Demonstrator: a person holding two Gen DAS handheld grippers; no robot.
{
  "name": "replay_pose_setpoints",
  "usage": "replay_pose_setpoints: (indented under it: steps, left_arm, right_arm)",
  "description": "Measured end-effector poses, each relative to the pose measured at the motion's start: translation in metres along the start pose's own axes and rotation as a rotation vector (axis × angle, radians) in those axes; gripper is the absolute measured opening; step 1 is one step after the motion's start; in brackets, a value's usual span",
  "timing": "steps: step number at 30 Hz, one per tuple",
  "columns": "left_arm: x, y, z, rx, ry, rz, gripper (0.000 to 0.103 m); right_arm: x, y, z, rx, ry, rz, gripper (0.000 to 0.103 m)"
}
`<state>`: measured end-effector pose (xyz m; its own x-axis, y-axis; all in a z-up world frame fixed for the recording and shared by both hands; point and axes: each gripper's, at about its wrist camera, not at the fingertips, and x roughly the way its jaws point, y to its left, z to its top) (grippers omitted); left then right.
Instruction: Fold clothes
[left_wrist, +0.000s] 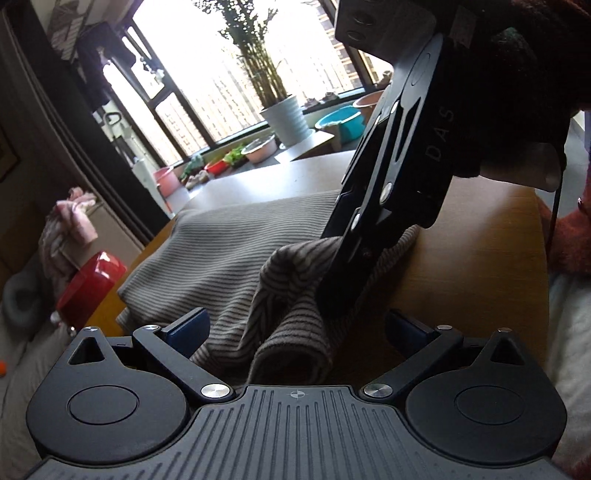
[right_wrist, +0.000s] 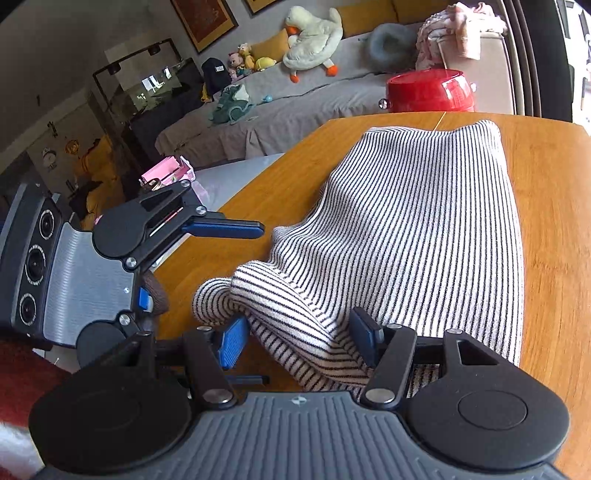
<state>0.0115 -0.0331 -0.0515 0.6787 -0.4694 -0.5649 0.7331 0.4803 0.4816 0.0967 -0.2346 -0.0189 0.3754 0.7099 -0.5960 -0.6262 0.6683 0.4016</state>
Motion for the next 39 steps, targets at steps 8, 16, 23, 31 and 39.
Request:
replay_pose_setpoints:
  steps: [8, 16, 23, 31, 39]
  left_arm:
    - [0.016, 0.009, -0.006, -0.126, -0.029, -0.089, 0.063]
    - [0.026, 0.084, -0.034, -0.687, -0.049, -0.339, 0.062]
    - [0.013, 0.083, -0.035, -0.682, -0.045, -0.311, 0.073]
    - [-0.051, 0.130, -0.041, -0.779, -0.167, -0.212, 0.094]
    - [0.031, 0.153, -0.025, -0.853, -0.093, -0.291, 0.059]
  right_arm:
    - [-0.028, 0.046, -0.009, -0.389, -0.038, -0.231, 0.078]
    - [-0.021, 0.070, -0.045, -0.710, -0.052, -0.483, 0.087]
    - [0.011, 0.074, -0.045, -0.816, -0.025, -0.510, 0.042]
    - [-0.026, 0.081, -0.032, -0.672, 0.041, -0.441, 0.028]
    - [-0.094, 0.128, -0.006, -0.747, 0.049, -0.459, 0.026]
